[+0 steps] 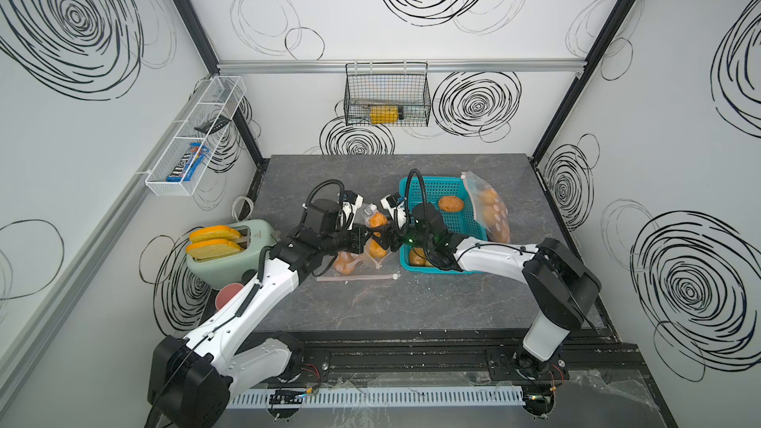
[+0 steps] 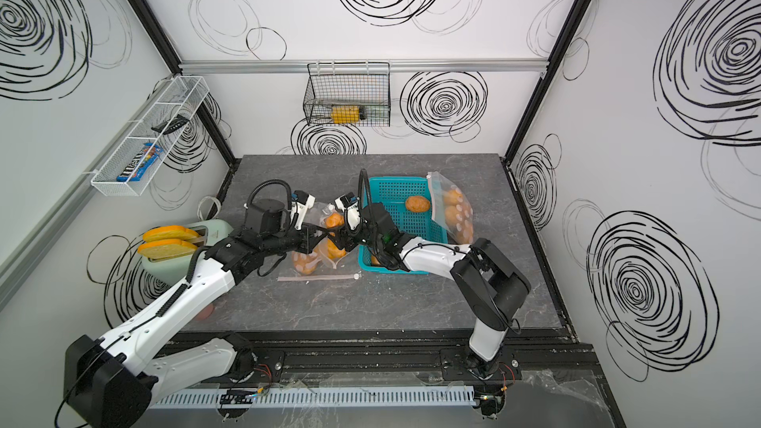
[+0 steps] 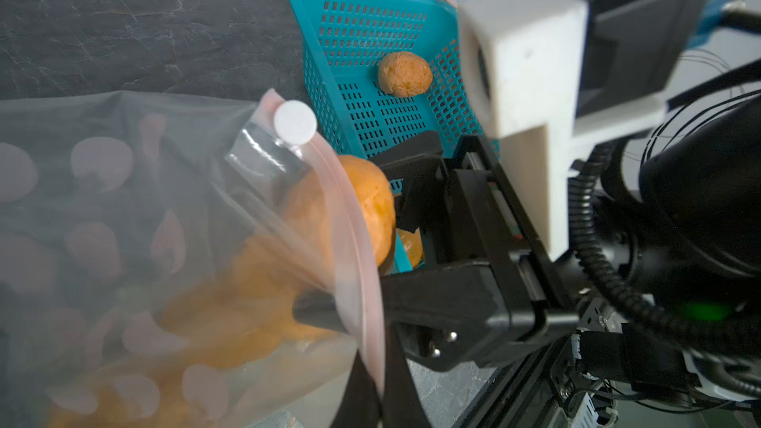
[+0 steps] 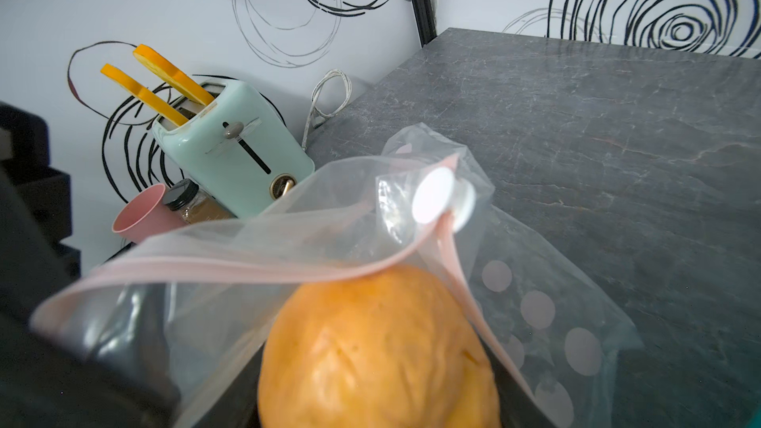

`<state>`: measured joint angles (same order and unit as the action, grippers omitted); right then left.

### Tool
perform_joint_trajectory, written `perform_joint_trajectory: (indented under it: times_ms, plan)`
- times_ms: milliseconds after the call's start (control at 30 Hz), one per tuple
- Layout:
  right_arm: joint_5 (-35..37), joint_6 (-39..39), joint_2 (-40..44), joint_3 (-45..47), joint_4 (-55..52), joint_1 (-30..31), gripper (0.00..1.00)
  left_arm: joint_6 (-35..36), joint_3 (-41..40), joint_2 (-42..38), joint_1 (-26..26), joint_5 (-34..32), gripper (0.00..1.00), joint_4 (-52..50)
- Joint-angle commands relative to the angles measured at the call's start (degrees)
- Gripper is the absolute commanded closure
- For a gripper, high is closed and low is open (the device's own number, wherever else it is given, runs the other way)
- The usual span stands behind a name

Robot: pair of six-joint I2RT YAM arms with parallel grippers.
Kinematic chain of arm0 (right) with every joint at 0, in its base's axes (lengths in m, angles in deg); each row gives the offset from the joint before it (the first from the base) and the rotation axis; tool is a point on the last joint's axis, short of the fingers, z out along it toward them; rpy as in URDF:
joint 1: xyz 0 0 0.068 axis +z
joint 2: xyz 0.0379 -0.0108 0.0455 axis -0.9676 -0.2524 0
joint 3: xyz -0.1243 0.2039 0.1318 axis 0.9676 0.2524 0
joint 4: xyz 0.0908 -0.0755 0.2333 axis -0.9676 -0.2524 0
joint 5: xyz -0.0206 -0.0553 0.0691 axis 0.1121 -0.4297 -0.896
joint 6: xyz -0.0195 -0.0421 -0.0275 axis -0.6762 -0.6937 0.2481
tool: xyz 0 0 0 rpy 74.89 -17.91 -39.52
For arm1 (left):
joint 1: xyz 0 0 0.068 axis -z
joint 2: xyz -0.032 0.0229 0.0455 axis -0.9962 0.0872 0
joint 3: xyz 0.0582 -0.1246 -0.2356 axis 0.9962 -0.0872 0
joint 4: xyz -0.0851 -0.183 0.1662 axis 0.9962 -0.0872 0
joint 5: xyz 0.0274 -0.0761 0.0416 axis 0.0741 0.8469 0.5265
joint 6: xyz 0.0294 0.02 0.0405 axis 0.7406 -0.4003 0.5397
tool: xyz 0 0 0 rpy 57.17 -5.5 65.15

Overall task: Put the potatoes into a zipper bag and zip it
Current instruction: Place the potato into the zipper food storage bag.

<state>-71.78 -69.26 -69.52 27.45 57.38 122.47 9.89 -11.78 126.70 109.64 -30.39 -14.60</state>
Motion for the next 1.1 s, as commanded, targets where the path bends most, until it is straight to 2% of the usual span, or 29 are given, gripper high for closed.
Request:
perform_joint_trajectory:
  times_ms: [0,267,400,600,833,1067]
  plan:
    - [2.3,4.2,-1.5,-2.1,3.5,1.2,0.5,0.4,0.8,-0.4,0.4,1.3,1.0,3.1]
    - [2.1,13.0,-4.5,-4.9,2.8,1.6,0.44,0.5,0.9,0.0,0.6,1.2,1.0,2.9]
    - [1.7,14.8,-3.9,-6.4,-0.7,2.0,0.36,0.5,0.9,0.1,0.6,0.7,1.0,2.6]
    - [1.5,13.5,-0.3,-6.7,-7.2,0.7,0.26,0.6,1.1,0.0,0.6,-0.2,1.0,2.2]
    - [-8.1,15.8,2.6,-4.0,-7.5,-4.1,0.18,0.5,1.0,0.0,0.5,-0.1,1.0,2.3]
    - [-10.3,12.7,3.9,-4.4,-11.6,-5.6,0.18,0.6,1.0,0.1,0.5,-0.3,1.0,2.3]
